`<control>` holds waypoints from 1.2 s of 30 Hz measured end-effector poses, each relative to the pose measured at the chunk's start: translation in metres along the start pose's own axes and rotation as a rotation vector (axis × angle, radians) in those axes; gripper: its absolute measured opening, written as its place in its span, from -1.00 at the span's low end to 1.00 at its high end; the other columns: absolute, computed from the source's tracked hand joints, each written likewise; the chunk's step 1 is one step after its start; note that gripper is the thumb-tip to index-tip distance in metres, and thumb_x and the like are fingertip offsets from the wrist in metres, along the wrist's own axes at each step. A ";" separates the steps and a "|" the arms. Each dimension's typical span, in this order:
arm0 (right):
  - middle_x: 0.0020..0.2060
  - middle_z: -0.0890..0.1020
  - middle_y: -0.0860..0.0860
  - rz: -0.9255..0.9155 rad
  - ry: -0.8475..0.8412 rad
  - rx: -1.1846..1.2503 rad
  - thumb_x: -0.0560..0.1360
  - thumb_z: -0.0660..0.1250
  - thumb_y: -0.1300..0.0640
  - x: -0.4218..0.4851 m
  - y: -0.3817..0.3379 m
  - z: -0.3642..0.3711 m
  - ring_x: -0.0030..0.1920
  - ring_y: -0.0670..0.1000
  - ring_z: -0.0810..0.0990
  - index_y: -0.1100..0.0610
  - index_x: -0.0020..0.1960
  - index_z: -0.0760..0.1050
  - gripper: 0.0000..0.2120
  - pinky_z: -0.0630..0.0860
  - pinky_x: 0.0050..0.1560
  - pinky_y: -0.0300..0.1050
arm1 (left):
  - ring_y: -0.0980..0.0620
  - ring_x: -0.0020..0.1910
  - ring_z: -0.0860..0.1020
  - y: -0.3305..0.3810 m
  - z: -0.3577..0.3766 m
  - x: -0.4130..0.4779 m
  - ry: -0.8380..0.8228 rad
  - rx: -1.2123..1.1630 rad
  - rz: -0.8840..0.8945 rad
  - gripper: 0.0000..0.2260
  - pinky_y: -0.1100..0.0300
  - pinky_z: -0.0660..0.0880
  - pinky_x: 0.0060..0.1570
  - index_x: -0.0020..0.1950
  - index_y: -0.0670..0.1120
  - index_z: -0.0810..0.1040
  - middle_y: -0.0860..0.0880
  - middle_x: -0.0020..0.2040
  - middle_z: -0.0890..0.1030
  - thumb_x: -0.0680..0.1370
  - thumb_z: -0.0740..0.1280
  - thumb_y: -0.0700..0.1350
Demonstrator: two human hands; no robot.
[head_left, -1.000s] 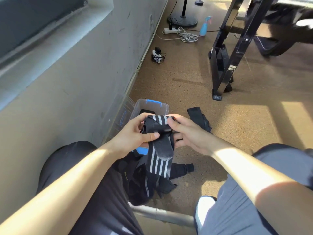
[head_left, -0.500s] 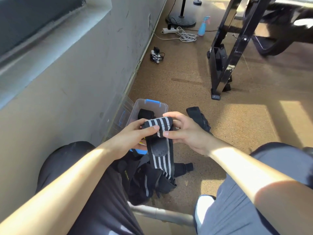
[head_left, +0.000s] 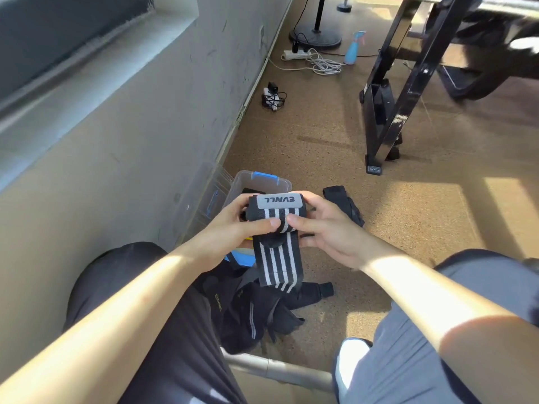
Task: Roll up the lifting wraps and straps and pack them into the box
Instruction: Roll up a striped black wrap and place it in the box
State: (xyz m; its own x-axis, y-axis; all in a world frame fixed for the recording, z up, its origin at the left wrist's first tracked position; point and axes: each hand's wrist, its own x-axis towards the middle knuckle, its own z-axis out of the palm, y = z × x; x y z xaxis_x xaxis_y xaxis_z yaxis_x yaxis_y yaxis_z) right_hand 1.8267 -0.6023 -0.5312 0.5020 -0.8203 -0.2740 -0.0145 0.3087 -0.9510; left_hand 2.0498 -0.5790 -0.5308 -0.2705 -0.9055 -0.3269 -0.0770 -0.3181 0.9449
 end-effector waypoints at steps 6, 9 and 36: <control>0.22 0.66 0.08 -0.089 0.086 -0.111 0.54 0.45 0.29 0.003 0.008 -0.003 0.23 0.13 0.65 -0.01 0.41 0.43 -0.49 0.59 0.25 0.25 | -0.09 0.14 0.70 0.003 0.002 -0.001 -0.056 0.022 -0.116 -0.61 -0.14 0.57 0.25 0.33 0.12 0.56 -0.02 0.18 0.71 0.58 0.35 0.27; 0.18 0.66 0.05 -0.173 0.121 -0.284 0.49 0.51 0.28 0.003 0.011 0.000 0.21 0.09 0.65 -0.05 0.36 0.44 -0.47 0.58 0.27 0.21 | -0.12 0.13 0.70 0.003 0.003 -0.001 -0.014 -0.041 -0.094 -0.66 -0.18 0.59 0.24 0.32 0.02 0.56 -0.04 0.17 0.71 0.59 0.38 0.11; 0.29 0.60 0.05 -0.080 0.039 -0.120 0.49 0.50 0.32 0.003 0.006 -0.003 0.26 0.10 0.64 0.03 0.41 0.41 -0.43 0.65 0.15 0.14 | -0.19 0.16 0.68 0.002 0.004 0.001 -0.057 -0.074 -0.102 -0.64 -0.21 0.58 0.23 0.37 0.09 0.49 -0.12 0.22 0.68 0.62 0.34 0.17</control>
State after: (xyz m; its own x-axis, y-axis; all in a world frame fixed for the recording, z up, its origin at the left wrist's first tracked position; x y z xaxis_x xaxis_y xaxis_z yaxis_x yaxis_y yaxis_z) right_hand 1.8254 -0.6044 -0.5386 0.4718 -0.8589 -0.1994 -0.0801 0.1835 -0.9798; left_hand 2.0455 -0.5791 -0.5296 -0.3187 -0.8506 -0.4181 -0.0362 -0.4299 0.9022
